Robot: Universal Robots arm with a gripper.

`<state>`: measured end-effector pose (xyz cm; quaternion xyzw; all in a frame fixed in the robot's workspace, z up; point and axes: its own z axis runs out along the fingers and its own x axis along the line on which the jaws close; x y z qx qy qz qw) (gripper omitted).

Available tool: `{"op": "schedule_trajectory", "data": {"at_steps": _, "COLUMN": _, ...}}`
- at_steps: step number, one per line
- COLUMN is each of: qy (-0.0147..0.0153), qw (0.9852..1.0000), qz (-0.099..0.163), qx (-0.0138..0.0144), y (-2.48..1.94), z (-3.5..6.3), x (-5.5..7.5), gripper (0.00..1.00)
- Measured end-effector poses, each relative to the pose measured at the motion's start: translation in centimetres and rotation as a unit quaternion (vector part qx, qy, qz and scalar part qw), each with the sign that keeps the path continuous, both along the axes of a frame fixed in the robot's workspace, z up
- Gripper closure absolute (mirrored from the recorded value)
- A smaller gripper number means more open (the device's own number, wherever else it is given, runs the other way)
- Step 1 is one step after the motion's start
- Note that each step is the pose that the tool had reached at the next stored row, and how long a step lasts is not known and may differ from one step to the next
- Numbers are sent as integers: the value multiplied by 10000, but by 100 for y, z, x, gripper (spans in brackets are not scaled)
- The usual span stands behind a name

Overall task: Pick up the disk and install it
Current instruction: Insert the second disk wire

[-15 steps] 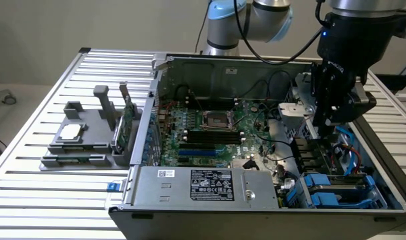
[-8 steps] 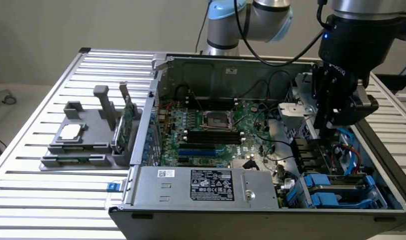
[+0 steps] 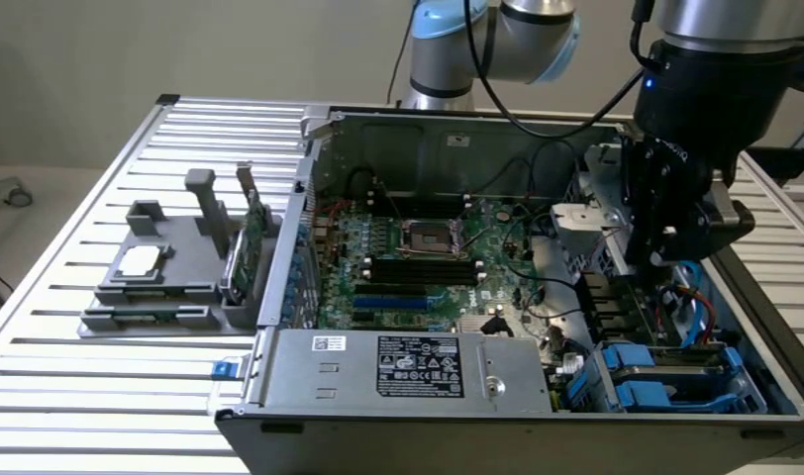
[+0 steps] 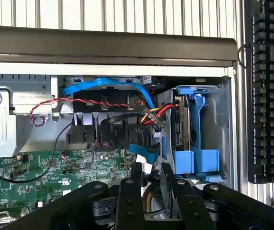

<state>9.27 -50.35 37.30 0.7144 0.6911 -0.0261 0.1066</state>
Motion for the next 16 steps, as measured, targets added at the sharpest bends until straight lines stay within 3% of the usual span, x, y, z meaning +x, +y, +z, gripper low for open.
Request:
{"op": "schedule_trajectory", "data": {"at_steps": 7, "qy": -40, "qw": 10000, "qz": -1, "qx": -1, "y": 0, "z": -24, "x": 7, "gripper": 69}}
{"op": "schedule_trajectory", "data": {"at_steps": 16, "qy": -63, "qw": 10000, "qz": 0, "qx": 0, "y": 0, "z": -36, "x": 22, "gripper": 69}}
